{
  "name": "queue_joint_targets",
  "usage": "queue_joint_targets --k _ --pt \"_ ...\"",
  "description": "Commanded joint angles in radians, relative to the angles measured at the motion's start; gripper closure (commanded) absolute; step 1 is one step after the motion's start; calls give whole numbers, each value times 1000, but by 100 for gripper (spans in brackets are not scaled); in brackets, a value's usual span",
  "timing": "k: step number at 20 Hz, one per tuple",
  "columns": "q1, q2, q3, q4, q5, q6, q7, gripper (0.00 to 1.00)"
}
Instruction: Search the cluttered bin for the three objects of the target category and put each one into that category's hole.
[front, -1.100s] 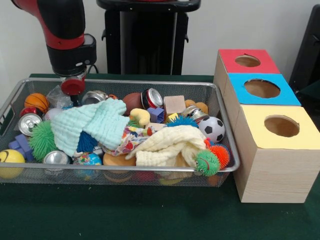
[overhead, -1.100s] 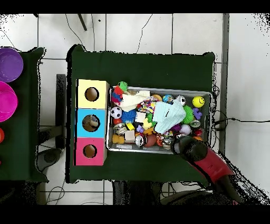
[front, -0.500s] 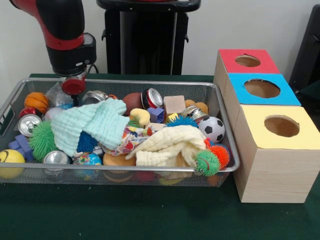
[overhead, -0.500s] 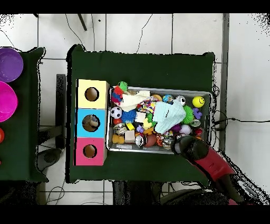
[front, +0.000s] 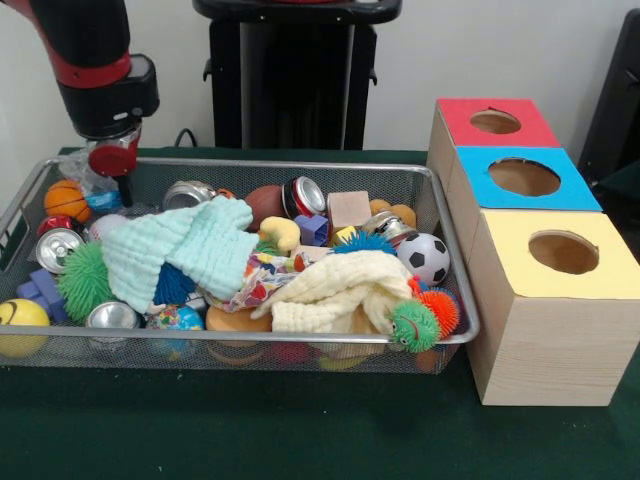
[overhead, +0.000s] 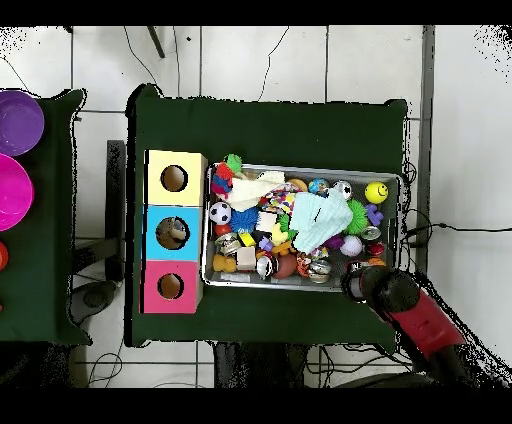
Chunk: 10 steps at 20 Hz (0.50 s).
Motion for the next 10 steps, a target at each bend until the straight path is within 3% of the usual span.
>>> queue_joint_targets --k 1,10 --pt "11 -96 30 -22 -26 166 -1 100" --pt "16 -155 24 -10 -33 213 0 100"
